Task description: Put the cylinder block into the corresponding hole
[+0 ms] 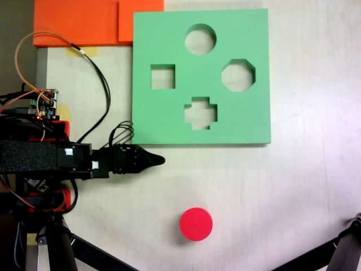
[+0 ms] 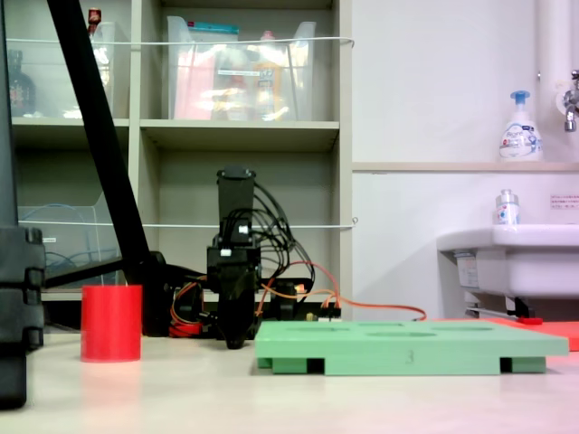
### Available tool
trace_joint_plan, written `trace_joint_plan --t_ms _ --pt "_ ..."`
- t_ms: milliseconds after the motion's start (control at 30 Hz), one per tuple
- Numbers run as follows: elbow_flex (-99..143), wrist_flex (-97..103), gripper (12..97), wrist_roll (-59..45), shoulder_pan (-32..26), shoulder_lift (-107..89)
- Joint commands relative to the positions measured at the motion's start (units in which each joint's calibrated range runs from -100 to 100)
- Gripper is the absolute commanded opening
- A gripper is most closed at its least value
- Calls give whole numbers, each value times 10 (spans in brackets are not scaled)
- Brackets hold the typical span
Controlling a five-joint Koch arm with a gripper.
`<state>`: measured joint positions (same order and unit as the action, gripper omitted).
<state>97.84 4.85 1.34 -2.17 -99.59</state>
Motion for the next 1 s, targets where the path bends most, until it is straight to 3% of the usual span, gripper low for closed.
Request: trace_joint_plan --t_ms 0,800,967 --pt "22 -34 498 2 0 -4" --pt "22 -35 494 3 0 -4" --pt "22 20 511 69 17 -4"
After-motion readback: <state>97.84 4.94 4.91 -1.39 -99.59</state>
